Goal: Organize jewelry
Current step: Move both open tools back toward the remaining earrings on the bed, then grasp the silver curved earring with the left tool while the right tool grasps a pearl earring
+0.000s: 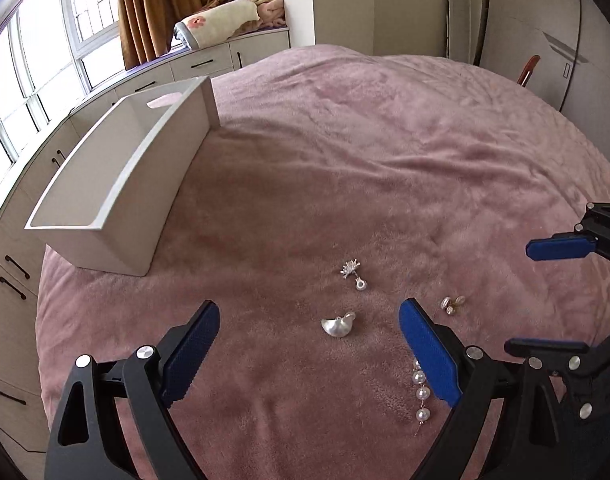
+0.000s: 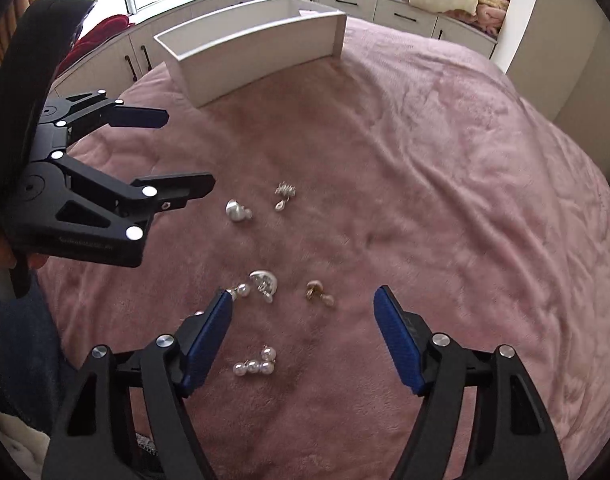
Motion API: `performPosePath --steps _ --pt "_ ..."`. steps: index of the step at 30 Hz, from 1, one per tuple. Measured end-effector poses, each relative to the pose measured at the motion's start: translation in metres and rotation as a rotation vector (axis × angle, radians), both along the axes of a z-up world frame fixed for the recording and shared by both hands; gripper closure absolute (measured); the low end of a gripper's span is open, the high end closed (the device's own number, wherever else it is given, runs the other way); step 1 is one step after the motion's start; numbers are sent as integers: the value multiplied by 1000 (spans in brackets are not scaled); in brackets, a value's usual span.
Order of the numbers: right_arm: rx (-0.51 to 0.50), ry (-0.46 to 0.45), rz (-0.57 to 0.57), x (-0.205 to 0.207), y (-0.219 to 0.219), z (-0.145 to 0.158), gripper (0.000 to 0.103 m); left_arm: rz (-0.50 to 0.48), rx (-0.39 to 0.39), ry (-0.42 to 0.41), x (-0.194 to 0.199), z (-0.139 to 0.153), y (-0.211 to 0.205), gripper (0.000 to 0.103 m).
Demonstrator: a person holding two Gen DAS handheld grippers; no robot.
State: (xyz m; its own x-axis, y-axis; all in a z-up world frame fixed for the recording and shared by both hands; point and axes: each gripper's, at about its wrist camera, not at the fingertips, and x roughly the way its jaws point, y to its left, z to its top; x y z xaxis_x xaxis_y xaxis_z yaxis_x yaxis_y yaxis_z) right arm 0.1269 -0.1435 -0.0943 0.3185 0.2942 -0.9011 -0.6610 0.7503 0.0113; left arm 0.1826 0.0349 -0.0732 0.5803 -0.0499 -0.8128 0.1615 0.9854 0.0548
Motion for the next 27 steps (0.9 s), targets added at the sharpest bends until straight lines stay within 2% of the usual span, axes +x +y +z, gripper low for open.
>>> performPosePath --steps 5,8,15,19,21,23,27 --pt "-50 86 -8 -9 8 -29 39 -20 12 45 5 -24 -5 11" --pt "-58 110 -27 -12 9 -40 39 -30 33 72 6 -36 -9 11" --pt "-66 163 -66 -9 11 -60 41 -21 16 113 16 -58 -12 11" --pt "-84 215 -64 -8 13 -72 59 -8 6 137 26 -66 -13 12" --pt "-77 222 -65 -7 12 -74 60 -1 16 159 30 -71 -14 18" --pt "-66 229 -72 -6 10 -74 67 5 12 184 34 -75 -14 30" --pt "-46 247 -86 -3 4 -73 77 19 4 188 39 -79 -13 40"
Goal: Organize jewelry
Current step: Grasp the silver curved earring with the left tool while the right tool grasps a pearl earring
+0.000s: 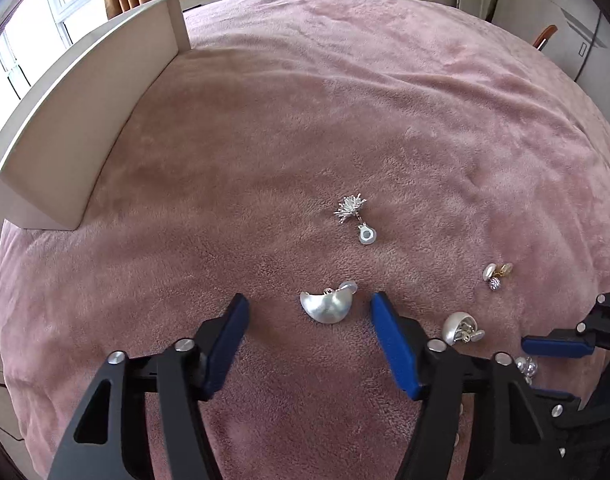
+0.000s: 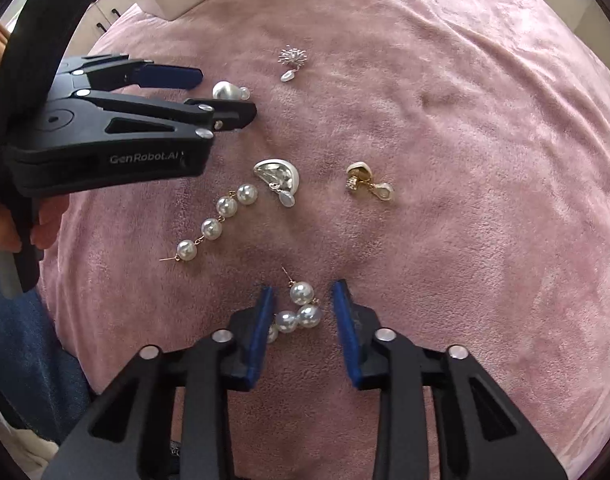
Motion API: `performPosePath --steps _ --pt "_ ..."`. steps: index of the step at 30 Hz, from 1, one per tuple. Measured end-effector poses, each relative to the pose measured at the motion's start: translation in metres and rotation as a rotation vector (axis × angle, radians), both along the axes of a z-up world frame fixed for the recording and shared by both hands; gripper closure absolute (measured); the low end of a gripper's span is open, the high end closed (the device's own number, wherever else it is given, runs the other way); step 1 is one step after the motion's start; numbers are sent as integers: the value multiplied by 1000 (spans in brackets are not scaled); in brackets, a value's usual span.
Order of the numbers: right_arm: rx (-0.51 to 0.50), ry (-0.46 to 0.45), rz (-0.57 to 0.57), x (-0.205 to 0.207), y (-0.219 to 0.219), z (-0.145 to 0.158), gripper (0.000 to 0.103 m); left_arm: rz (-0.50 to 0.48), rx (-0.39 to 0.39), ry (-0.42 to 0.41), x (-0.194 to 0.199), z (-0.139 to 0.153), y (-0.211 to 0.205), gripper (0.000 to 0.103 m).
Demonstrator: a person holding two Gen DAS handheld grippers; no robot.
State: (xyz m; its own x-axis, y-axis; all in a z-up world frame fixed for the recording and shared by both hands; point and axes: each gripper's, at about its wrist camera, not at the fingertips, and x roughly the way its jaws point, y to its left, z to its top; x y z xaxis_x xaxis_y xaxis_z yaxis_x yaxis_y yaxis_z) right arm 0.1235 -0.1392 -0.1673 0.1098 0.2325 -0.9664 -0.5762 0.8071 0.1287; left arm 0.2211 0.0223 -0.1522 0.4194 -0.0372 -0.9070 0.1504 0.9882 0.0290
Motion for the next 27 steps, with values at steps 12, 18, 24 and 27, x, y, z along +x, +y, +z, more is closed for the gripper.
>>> performPosePath --steps 12,18,24,27 --pt "38 6 8 -1 -9 8 80 17 -40 1 6 3 10 74" --pt "49 -2 3 3 -9 14 80 19 -50 -1 0 8 10 74" --pt "63 -15 -9 7 -13 23 80 13 -45 -27 -3 20 12 74" --pt "72 -32 -13 12 -16 32 80 11 -41 -45 -3 29 14 74"
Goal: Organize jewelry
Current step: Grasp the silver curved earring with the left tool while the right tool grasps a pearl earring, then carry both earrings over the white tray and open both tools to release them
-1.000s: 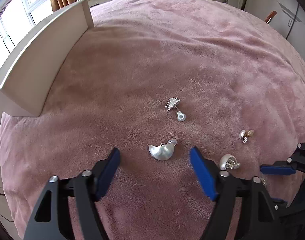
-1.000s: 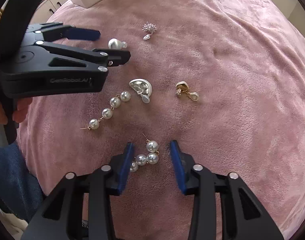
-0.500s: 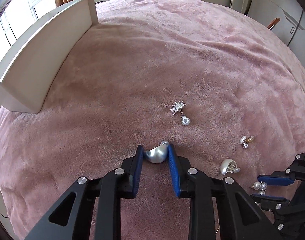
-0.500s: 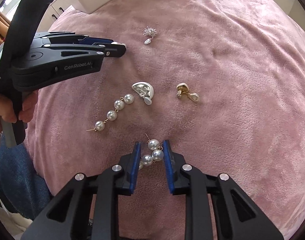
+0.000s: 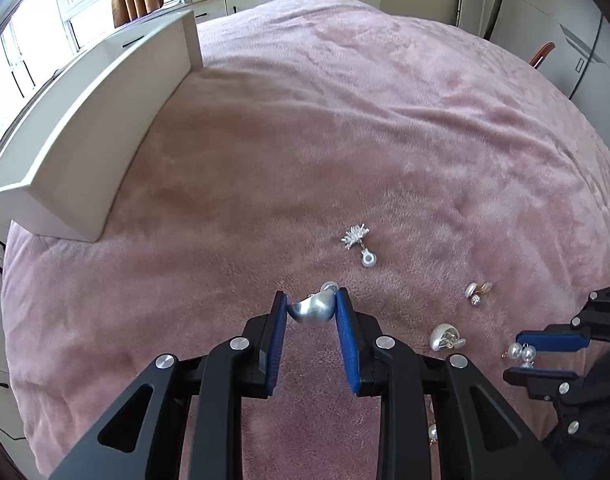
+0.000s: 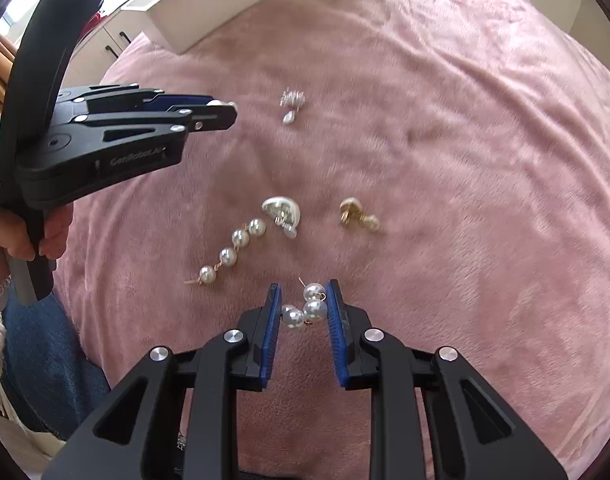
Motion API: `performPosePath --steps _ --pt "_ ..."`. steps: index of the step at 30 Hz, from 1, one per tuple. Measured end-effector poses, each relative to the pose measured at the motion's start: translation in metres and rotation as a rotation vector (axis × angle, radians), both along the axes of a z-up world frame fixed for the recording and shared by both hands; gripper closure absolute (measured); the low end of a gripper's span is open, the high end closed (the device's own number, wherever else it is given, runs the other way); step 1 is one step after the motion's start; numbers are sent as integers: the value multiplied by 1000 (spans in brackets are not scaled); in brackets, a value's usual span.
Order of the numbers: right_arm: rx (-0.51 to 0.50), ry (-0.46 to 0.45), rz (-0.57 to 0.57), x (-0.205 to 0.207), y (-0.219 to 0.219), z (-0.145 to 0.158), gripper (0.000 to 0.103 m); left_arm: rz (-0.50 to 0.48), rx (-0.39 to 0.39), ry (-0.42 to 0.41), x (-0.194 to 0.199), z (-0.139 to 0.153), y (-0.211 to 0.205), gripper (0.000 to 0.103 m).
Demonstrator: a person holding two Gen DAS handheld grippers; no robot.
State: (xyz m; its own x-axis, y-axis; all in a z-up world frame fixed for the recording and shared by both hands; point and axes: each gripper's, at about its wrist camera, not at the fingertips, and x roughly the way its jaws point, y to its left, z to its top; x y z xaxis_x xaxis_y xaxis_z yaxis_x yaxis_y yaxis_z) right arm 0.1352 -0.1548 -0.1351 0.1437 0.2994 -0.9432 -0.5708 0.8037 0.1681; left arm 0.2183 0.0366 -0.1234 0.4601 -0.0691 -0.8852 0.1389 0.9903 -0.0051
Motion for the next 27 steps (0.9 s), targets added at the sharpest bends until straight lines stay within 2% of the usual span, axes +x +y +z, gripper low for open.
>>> performPosePath --steps 11,18,27 --pt "54 -101 3 20 3 53 80 38 5 -113 -4 55 21 74" --pt "77 -213 51 46 30 99 80 82 5 -203 -1 99 50 74" --pt "134 -304 106 76 81 142 80 179 8 -284 9 143 102 74"
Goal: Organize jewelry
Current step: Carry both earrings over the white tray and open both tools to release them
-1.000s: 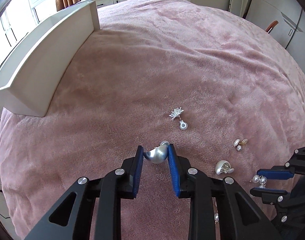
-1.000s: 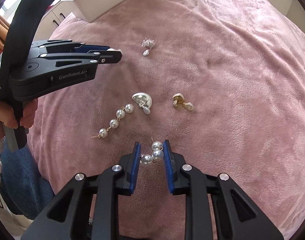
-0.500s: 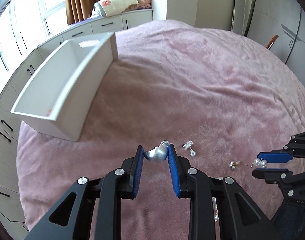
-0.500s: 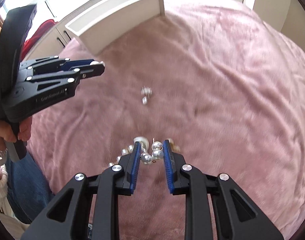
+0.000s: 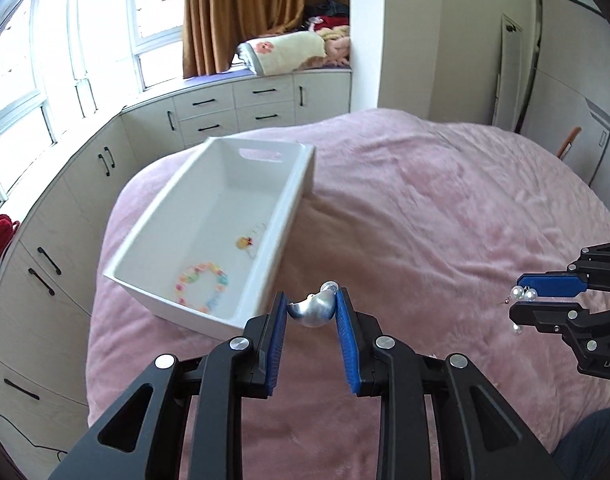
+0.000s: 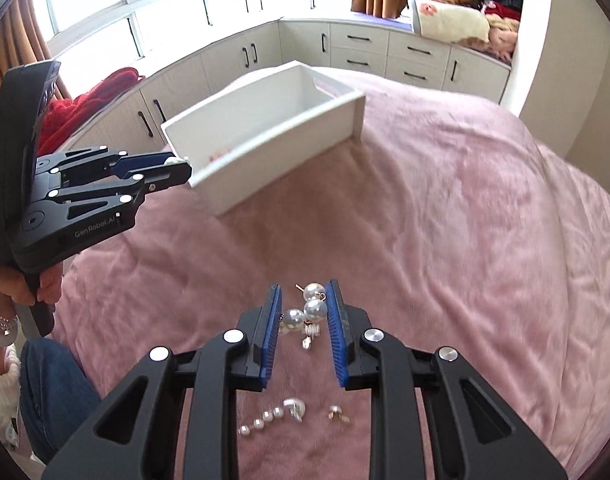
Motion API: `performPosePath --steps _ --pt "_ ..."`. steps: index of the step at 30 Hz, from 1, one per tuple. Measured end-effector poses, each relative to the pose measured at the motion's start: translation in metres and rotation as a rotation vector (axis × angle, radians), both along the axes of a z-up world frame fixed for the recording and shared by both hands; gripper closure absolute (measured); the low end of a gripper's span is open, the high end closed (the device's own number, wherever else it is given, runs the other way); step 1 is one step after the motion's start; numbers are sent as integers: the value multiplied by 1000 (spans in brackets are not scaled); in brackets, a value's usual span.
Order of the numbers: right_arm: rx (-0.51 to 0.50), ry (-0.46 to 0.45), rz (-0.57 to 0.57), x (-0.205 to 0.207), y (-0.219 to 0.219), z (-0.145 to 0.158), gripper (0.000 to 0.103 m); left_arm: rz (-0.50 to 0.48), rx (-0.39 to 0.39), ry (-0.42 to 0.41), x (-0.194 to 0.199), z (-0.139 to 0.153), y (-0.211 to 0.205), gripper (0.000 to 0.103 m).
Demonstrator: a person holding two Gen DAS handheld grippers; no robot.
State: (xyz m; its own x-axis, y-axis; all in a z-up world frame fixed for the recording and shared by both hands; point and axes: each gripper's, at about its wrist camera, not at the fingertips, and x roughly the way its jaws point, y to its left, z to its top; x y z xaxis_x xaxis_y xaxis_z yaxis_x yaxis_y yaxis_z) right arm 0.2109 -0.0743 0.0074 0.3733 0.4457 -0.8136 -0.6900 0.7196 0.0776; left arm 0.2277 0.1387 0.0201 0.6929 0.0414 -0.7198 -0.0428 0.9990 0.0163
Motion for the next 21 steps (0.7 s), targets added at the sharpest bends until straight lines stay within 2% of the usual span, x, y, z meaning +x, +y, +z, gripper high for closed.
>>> performPosePath --steps 7,13,21 --pt "42 -77 47 23 49 33 80 52 33 -41 13 25 43 74" --pt "97 -124 79 46 92 61 80 85 61 -38 38 34 79 74" --pt "130 -121 89 86 150 73 80 141 1 -12 71 28 124 73"
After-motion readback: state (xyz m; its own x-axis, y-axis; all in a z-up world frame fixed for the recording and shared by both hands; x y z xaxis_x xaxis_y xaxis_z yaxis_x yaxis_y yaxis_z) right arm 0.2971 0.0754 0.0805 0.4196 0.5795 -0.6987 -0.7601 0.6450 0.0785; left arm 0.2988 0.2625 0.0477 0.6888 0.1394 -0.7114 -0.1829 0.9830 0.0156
